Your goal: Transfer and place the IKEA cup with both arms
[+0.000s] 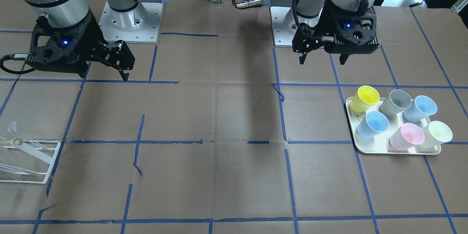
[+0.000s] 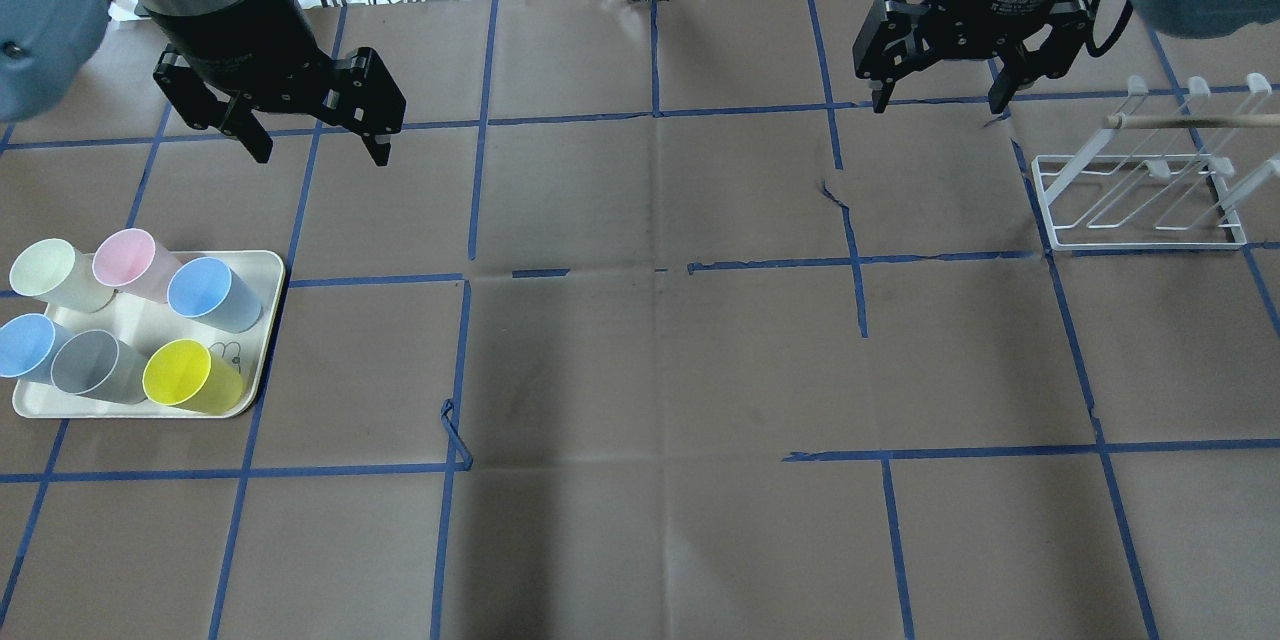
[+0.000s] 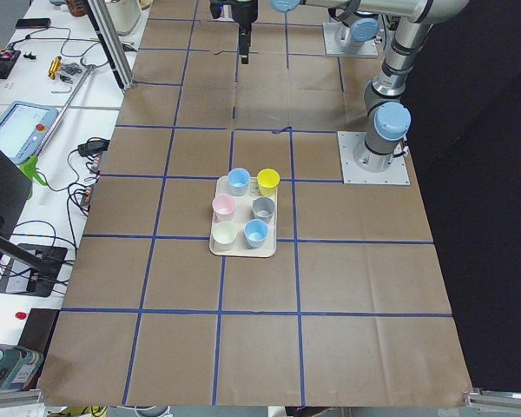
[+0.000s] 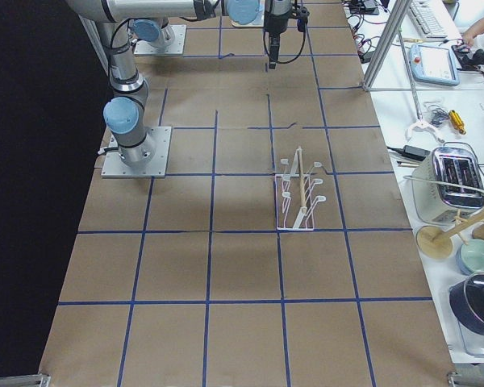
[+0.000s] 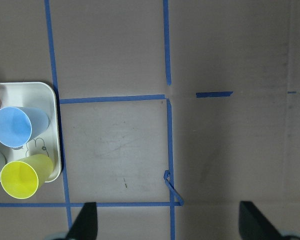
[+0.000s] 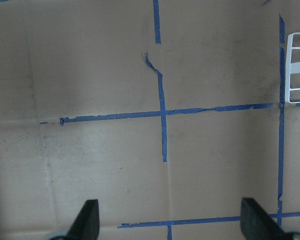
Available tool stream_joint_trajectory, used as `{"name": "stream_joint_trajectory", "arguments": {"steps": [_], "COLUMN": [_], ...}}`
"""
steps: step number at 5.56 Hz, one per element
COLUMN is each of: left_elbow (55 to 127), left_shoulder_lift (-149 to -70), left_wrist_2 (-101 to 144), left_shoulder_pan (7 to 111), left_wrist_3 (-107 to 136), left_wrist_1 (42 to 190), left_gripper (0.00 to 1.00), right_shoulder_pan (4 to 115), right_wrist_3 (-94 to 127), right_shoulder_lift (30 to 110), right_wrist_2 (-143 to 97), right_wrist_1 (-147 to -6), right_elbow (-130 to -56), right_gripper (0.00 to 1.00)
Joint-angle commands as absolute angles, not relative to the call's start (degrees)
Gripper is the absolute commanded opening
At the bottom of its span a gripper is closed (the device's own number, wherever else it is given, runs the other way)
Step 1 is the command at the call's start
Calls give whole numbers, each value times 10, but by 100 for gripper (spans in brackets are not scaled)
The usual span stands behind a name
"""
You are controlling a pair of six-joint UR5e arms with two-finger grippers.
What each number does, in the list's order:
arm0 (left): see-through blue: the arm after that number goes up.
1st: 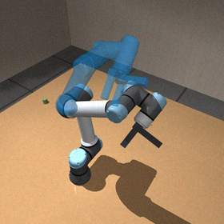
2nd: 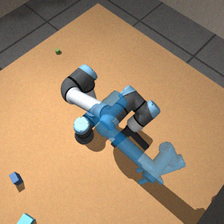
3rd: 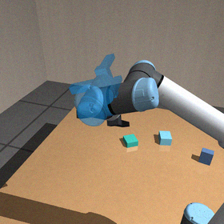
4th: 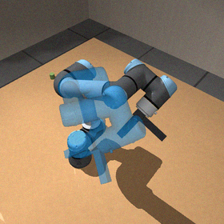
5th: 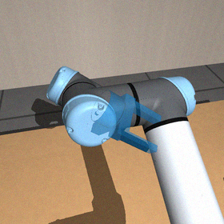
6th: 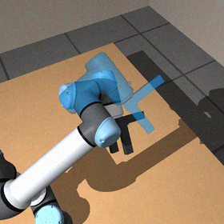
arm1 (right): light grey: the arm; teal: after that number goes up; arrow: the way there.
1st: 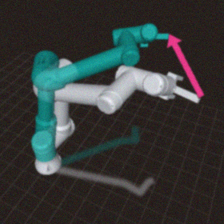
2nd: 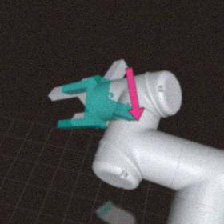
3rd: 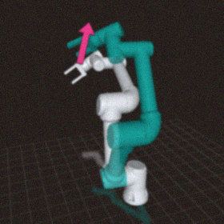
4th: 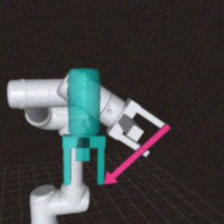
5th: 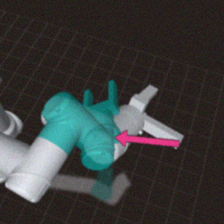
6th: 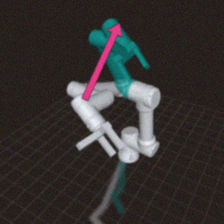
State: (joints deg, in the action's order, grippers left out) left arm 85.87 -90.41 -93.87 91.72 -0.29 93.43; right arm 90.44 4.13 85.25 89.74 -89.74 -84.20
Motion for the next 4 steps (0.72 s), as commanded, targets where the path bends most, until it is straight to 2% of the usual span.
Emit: {"name": "stream_joint_trajectory", "arguments": {"steps": [1,4], "left_elbow": [867,856], "left_shoulder_lift": [-895,-898], "left_wrist_2": [-938,-921], "left_shoulder_pan": [919,919], "left_wrist_3": [-5,11], "left_wrist_1": [927,932], "left_gripper": [98,98], "right_shoulder_pan": [904,904], "right_wrist_3": [41,41], "right_shoulder_lift": [853,853], "right_wrist_2": [897,897], "right_wrist_1": [-896,-896], "right_elbow": [-842,-842], "right_gripper": [100,100]}}
